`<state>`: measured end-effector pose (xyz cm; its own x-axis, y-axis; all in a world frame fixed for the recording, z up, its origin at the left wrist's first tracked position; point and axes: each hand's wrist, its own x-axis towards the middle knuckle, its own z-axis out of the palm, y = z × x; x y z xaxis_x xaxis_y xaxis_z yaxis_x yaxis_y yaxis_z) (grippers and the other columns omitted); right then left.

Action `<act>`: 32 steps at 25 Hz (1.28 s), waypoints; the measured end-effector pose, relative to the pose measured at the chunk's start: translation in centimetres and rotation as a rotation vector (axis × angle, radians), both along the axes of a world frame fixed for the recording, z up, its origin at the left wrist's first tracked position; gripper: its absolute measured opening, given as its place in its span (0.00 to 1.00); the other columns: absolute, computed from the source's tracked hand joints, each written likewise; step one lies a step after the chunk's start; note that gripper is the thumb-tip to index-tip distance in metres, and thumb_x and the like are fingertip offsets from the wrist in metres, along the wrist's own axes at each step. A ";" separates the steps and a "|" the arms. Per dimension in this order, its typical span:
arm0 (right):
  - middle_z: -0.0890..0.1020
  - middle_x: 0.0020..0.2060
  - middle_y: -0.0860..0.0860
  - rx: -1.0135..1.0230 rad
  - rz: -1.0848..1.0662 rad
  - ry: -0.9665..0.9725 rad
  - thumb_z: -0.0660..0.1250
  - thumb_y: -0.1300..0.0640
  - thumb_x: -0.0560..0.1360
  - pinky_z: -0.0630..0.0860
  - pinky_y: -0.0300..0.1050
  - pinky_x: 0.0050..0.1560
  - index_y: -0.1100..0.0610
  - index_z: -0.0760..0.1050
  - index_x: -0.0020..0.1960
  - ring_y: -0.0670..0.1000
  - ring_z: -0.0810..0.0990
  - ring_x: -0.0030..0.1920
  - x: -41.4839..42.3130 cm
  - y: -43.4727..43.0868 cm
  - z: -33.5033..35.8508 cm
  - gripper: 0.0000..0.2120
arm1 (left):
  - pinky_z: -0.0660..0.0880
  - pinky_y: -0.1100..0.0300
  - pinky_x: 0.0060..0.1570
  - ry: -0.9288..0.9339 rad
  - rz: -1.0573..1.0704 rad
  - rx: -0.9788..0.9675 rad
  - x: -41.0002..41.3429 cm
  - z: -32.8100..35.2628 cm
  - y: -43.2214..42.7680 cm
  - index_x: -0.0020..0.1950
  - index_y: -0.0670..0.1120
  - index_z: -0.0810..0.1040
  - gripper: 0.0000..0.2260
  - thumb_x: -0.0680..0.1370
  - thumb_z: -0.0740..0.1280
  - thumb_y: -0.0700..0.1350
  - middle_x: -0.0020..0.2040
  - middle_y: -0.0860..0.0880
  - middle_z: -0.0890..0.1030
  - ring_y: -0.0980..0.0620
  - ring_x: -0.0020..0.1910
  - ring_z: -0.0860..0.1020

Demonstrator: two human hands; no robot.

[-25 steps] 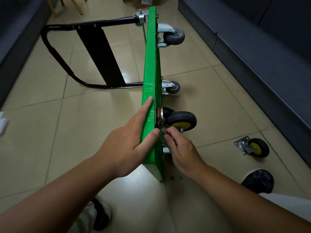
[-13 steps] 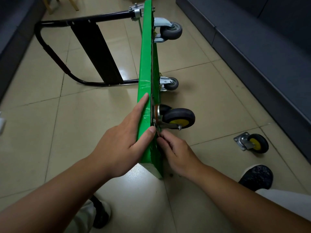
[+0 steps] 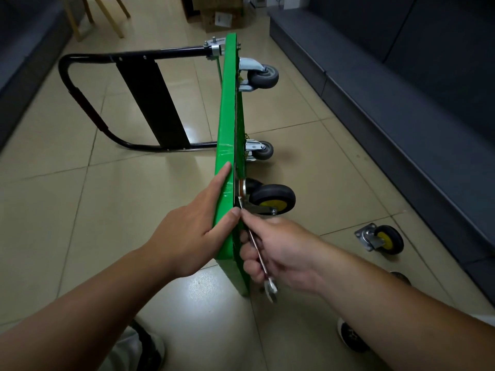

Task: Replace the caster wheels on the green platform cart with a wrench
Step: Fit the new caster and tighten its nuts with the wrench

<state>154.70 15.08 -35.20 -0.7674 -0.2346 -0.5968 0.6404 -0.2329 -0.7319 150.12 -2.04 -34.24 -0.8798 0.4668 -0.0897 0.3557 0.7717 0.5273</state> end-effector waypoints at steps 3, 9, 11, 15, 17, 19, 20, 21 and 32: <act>0.69 0.22 0.46 0.388 -0.084 0.244 0.54 0.44 0.84 0.65 0.41 0.30 0.56 0.72 0.39 0.44 0.67 0.22 2.7 0.6 -3.5 0.22 | 0.68 0.59 0.44 -0.023 -0.011 0.007 0.0 0.0 -0.1 0.76 0.72 0.34 0.31 0.80 0.51 0.66 0.78 0.55 0.66 0.53 0.49 0.76; 0.74 0.37 0.41 0.812 -0.029 0.698 0.51 0.49 0.85 0.68 0.44 0.37 0.50 0.69 0.50 0.44 0.71 0.36 1.8 2.6 -9.5 0.11 | 0.69 0.59 0.45 -0.034 0.001 0.020 0.1 0.0 0.2 0.76 0.72 0.34 0.32 0.77 0.49 0.66 0.79 0.57 0.64 0.54 0.51 0.77; 0.74 0.39 0.42 0.827 0.007 0.773 0.51 0.49 0.85 0.72 0.49 0.38 0.50 0.70 0.53 0.44 0.72 0.38 0.7 2.2 -10.4 0.10 | 0.69 0.58 0.45 -0.028 0.002 0.028 0.1 -0.1 0.2 0.76 0.73 0.35 0.32 0.77 0.50 0.66 0.78 0.57 0.65 0.53 0.50 0.77; 0.77 0.43 0.49 0.786 0.008 0.857 0.50 0.49 0.85 0.75 0.58 0.42 0.53 0.70 0.55 0.51 0.76 0.43 -1.0 1.1 -11.0 0.12 | 0.71 0.60 0.45 -0.028 0.003 0.045 0.1 -0.4 0.1 0.76 0.73 0.35 0.32 0.77 0.50 0.66 0.77 0.58 0.65 0.55 0.49 0.78; 0.78 0.44 0.50 0.724 0.009 0.855 0.50 0.49 0.85 0.76 0.59 0.42 0.53 0.70 0.56 0.52 0.78 0.43 -1.5 0.8 -11.1 0.13 | 0.69 0.65 0.43 -0.017 0.011 0.043 0.1 -0.5 0.1 0.76 0.73 0.36 0.32 0.77 0.50 0.65 0.77 0.58 0.67 0.55 0.47 0.77; 0.79 0.43 0.50 0.667 0.028 0.831 0.50 0.48 0.85 0.76 0.58 0.42 0.52 0.70 0.56 0.51 0.79 0.43 -1.6 0.6 -11.0 0.13 | 0.68 0.67 0.43 -0.008 0.018 0.048 0.0 -0.6 0.2 0.77 0.72 0.37 0.32 0.78 0.51 0.64 0.76 0.57 0.68 0.54 0.47 0.76; 0.79 0.42 0.49 0.642 0.037 0.829 0.51 0.47 0.85 0.77 0.57 0.41 0.51 0.70 0.56 0.51 0.79 0.42 -1.6 0.6 -10.9 0.12 | 0.67 0.68 0.44 -0.006 0.020 0.053 0.0 -0.6 0.1 0.77 0.72 0.37 0.32 0.78 0.51 0.64 0.75 0.58 0.69 0.54 0.47 0.76; 0.79 0.41 0.49 0.627 0.044 0.833 0.52 0.48 0.85 0.77 0.56 0.41 0.51 0.71 0.55 0.50 0.78 0.41 -1.5 0.6 -10.8 0.11 | 0.67 0.69 0.44 -0.006 0.021 0.058 0.0 -0.6 0.1 0.77 0.72 0.37 0.32 0.78 0.52 0.64 0.75 0.58 0.69 0.54 0.47 0.76; 0.72 0.27 0.53 0.228 0.062 0.335 0.56 0.43 0.85 0.69 0.41 0.26 0.56 0.71 0.44 0.53 0.73 0.24 0.4 -0.7 -4.2 0.19 | 0.66 0.66 0.40 0.018 0.018 0.021 0.2 -0.2 0.2 0.78 0.70 0.38 0.32 0.78 0.50 0.64 0.73 0.53 0.72 0.53 0.44 0.74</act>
<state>155.07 14.40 -39.40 -0.9167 -0.1774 -0.3580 0.3653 -0.0092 -0.9308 150.35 -1.83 -34.46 -0.8896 0.4521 -0.0645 0.3508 0.7670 0.5373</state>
